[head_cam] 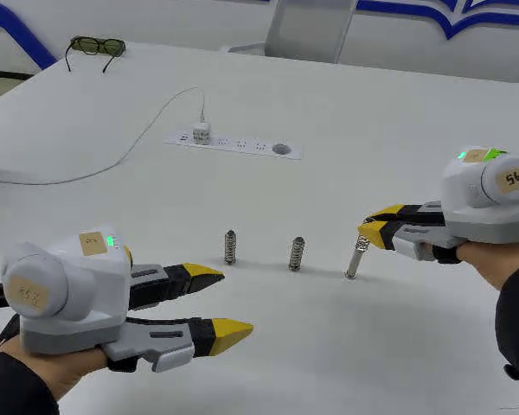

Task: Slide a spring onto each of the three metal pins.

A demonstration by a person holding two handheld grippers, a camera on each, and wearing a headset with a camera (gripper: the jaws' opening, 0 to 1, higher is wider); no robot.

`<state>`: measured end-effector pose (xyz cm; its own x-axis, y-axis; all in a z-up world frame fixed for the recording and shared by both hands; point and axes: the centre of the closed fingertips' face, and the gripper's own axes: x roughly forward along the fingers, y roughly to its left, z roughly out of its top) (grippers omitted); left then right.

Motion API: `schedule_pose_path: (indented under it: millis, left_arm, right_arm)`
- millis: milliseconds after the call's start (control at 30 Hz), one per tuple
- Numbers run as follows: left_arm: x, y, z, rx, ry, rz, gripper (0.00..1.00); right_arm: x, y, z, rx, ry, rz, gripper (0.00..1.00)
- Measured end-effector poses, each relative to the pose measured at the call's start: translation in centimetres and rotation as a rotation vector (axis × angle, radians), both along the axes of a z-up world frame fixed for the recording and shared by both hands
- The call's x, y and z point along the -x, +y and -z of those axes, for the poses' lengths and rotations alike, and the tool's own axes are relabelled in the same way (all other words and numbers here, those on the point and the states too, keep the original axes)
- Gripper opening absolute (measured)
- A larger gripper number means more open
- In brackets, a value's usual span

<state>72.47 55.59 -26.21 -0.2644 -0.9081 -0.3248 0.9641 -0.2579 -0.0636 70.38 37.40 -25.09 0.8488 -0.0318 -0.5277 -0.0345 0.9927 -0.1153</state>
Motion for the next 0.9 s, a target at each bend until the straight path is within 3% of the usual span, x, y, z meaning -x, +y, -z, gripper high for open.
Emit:
schedule_pose_path:
  millis: [233, 900]
  left_arm:
    - [0.0, 0.0, 0.1, -0.005, 0.002, -0.002, 0.44]
    - [0.1, 0.0, 0.4, -0.016, 0.003, -0.001, 0.44]
  right_arm:
    - [-0.1, -0.2, 0.5, -0.003, 0.004, 0.005, 0.12]
    - [0.2, -0.6, 4.0, -0.032, 0.056, 0.02, 0.12]
